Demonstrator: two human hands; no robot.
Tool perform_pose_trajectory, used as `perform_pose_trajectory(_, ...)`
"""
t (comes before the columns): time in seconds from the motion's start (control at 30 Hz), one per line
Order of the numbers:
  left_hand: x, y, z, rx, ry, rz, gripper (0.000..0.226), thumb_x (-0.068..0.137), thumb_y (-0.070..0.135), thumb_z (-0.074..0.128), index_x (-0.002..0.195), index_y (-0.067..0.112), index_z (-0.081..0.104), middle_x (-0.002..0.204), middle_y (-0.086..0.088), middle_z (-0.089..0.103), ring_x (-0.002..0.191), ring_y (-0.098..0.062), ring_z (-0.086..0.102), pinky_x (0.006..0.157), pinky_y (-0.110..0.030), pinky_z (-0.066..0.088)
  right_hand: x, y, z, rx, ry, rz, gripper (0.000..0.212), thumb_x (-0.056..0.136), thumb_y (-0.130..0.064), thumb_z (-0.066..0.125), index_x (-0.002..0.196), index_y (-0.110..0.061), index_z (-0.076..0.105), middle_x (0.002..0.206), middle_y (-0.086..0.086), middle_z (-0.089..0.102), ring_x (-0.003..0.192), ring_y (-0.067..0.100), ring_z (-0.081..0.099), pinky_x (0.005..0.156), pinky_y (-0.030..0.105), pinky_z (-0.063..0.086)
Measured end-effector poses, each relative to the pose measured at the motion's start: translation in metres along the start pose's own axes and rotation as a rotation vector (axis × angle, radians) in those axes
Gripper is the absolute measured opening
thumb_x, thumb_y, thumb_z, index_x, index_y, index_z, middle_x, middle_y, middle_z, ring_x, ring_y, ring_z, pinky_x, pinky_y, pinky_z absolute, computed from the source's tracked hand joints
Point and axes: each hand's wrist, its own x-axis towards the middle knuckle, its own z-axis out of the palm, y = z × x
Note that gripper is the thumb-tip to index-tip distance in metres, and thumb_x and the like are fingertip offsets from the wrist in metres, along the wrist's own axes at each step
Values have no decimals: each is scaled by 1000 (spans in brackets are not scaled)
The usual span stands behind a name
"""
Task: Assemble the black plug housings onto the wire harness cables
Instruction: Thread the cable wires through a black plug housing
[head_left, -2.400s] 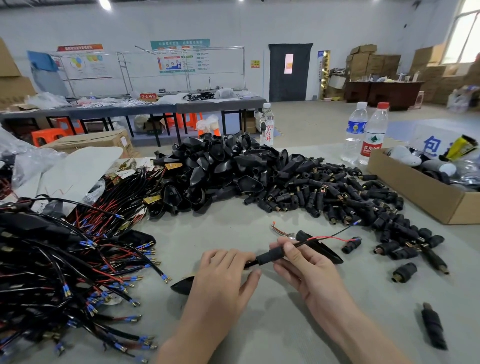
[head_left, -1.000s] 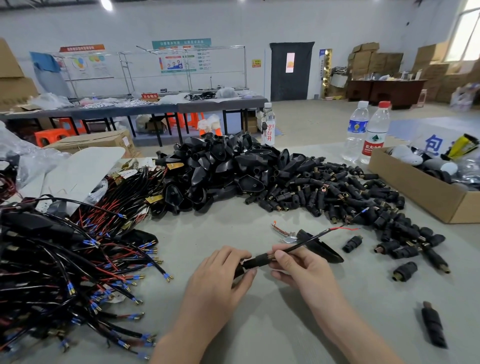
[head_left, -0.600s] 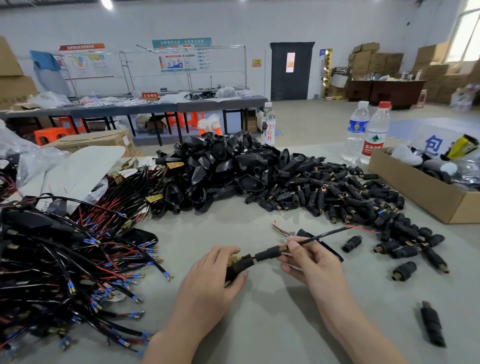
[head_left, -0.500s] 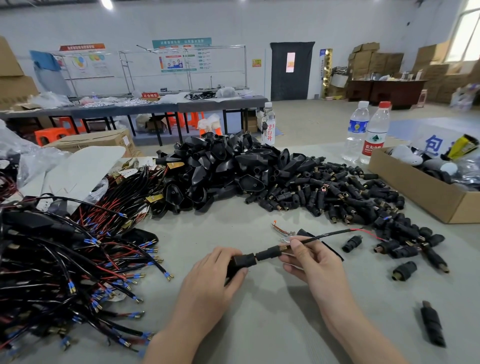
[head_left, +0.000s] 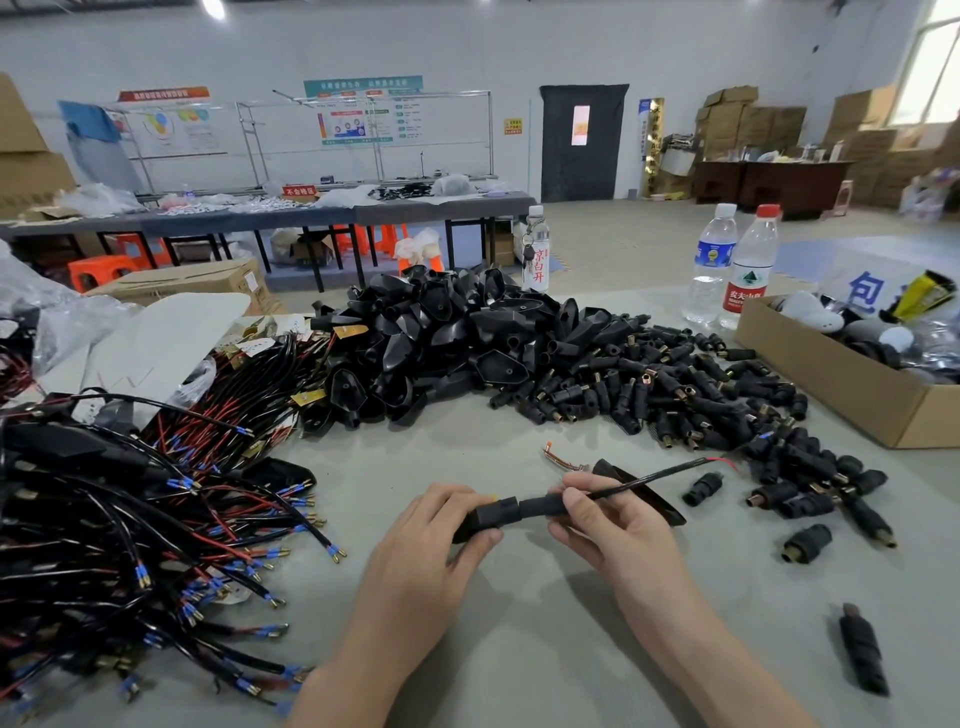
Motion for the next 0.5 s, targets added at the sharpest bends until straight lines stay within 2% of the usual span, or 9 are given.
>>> perform_pose_trajectory(0.1, 0, 1, 1, -12, -8, 10, 16, 94, 45, 56, 110, 42, 53, 112, 26, 50, 103, 0, 54, 79, -27, 51, 2, 0, -2, 63, -13, 2, 17, 88, -1, 65, 94, -13, 75, 104, 16, 73, 96, 21, 72, 77, 24, 58)
perform_pose_trajectory(0.23, 0, 2, 1, -78, -7, 9, 19, 92, 50, 50, 108, 40, 55, 112, 25, 52, 105, -3, 55, 81, -31, 51, 2, 1, -4, 78, -70, -3, 23, 87, 0, 63, 106, -11, 69, 112, 12, 73, 106, 19, 70, 80, 22, 57)
perform_pose_trajectory(0.3, 0, 2, 1, -121, -8, 9, 18, 92, 47, 52, 107, 38, 58, 111, 23, 53, 105, -7, 56, 83, -35, 51, 2, 0, -4, 85, -91, -6, 27, 83, -4, 64, 110, -10, 67, 114, 11, 73, 109, 19, 69, 81, 22, 56)
perform_pose_trajectory(0.5, 0, 2, 2, -155, -2, 10, 15, 92, 39, 59, 106, 34, 62, 110, 19, 55, 106, -10, 57, 86, -38, 49, 1, -1, -5, 92, -111, 14, 27, 92, 5, 56, 114, -9, 65, 113, 11, 73, 107, 17, 69, 80, 21, 56)
